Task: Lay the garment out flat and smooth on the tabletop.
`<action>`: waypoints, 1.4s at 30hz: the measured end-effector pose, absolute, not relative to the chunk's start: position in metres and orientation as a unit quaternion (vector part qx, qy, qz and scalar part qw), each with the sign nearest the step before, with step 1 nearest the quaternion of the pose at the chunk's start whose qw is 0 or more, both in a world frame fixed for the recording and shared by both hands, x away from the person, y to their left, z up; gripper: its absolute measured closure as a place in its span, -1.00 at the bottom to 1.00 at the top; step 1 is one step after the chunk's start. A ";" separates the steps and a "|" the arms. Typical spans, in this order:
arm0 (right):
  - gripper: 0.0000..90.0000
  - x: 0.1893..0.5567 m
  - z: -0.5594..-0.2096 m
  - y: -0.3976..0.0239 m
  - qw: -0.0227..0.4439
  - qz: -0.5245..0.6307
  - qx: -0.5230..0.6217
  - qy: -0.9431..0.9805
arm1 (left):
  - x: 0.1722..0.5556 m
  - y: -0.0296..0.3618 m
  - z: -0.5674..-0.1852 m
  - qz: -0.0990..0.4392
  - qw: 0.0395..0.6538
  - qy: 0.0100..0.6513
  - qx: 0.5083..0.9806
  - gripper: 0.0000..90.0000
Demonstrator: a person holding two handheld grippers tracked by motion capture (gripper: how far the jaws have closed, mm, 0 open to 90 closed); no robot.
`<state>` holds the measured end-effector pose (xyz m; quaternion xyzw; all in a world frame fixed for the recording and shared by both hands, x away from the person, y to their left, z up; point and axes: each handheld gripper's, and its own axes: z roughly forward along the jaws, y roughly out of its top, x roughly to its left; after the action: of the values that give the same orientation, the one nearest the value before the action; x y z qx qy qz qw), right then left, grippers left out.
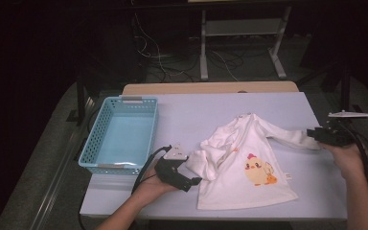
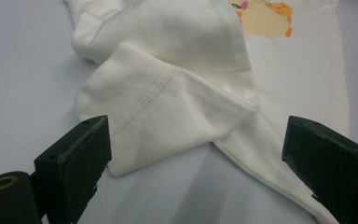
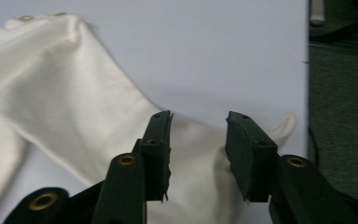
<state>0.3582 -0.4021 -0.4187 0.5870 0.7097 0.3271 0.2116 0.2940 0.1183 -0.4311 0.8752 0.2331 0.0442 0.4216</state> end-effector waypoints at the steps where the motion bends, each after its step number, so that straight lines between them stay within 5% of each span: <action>1: 0.27 0.360 -0.418 -0.398 0.206 0.329 0.584 0.713 | 0.294 0.119 -0.431 0.045 0.423 0.235 0.874 -0.83; 9: 0.14 0.373 -0.428 -0.379 0.183 0.316 0.578 0.730 | 0.291 0.123 -0.431 0.048 0.423 0.242 0.872 -0.83; 18: 0.89 0.386 -0.442 -0.371 0.175 0.292 0.575 0.744 | 0.291 0.124 -0.432 0.049 0.421 0.245 0.872 -0.83; 42: 0.90 0.406 -0.441 -0.419 0.247 0.264 0.623 0.694 | 0.293 0.122 -0.434 0.045 0.416 0.245 0.874 -0.83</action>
<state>0.4064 -0.4195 -0.4411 0.6225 0.6941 0.2639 0.2471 0.2929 0.1216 -0.4342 0.8744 0.2450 0.0450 0.4163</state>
